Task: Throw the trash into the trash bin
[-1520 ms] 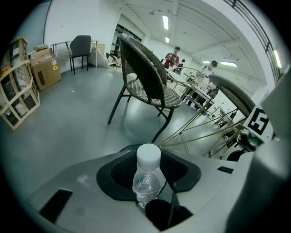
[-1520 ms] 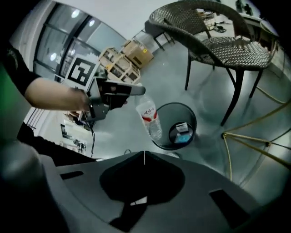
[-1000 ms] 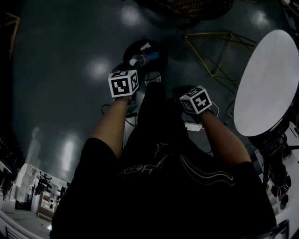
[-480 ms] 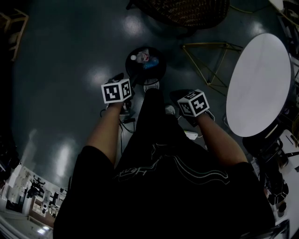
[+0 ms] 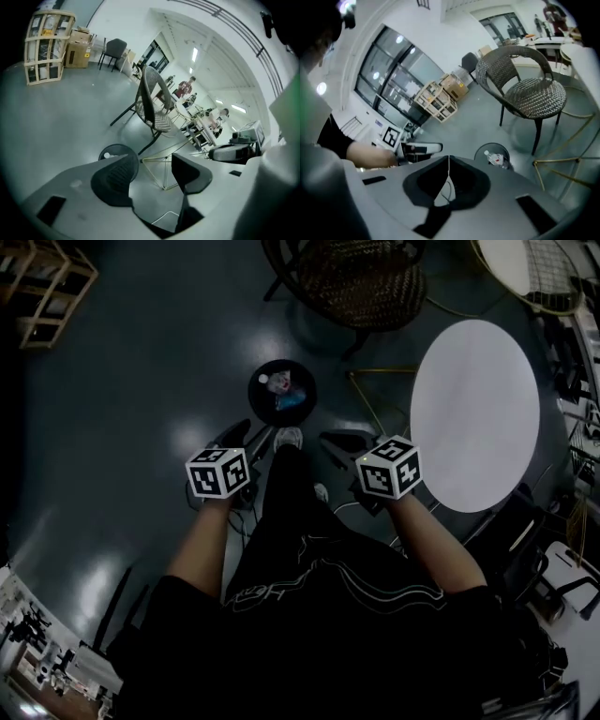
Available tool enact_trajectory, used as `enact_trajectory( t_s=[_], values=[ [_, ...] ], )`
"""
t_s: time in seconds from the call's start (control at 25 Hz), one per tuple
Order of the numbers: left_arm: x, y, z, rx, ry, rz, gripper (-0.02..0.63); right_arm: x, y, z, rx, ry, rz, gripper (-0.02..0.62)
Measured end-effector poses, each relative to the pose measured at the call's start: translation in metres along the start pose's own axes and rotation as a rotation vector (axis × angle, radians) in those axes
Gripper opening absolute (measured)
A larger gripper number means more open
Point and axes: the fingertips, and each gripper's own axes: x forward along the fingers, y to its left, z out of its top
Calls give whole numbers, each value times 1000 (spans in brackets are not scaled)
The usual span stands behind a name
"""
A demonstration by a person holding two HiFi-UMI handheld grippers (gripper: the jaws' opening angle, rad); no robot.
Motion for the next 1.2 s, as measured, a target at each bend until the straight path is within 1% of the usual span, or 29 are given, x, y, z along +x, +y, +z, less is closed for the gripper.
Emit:
enact_trajectory(
  t_s=[0.12,0.2,0.36,0.4,0.48,0.56,0.64,0.72,0.8,0.88,0.96,1.04,1.2],
  values=[
    [-30,-43,7,21,-93,-62,243,-39,26,32,100,-132,66,35],
    [-53,-76,3,55,-116,-116,231,-66,49,41,103,-202,95,35],
    [-106,-152,0,140,-157,-224,194,-128,94,39,4,-291,92,35],
    [-121,-170,3,155,-178,-252,176,-143,104,37,-30,-310,87,35],
    [-150,-206,11,193,-231,-300,119,-172,123,32,-90,-345,79,35],
    [-180,-243,21,259,-286,-339,66,-199,142,30,-129,-384,76,35],
    [-207,-281,32,337,-339,-372,32,-226,161,31,-158,-429,79,35],
    [-230,-316,39,410,-383,-403,8,-251,184,32,-201,-470,102,35],
    [-247,-348,43,469,-407,-431,6,-275,212,32,-282,-491,126,35],
    [-263,-373,47,506,-421,-458,6,-297,238,34,-371,-510,137,34],
    [-279,-395,56,540,-444,-492,6,-319,257,41,-435,-548,133,34],
    [-295,-414,61,573,-464,-519,6,-338,269,48,-461,-587,126,34],
    [-320,-441,50,612,-474,-547,6,-362,287,43,-463,-642,129,34]
  ],
)
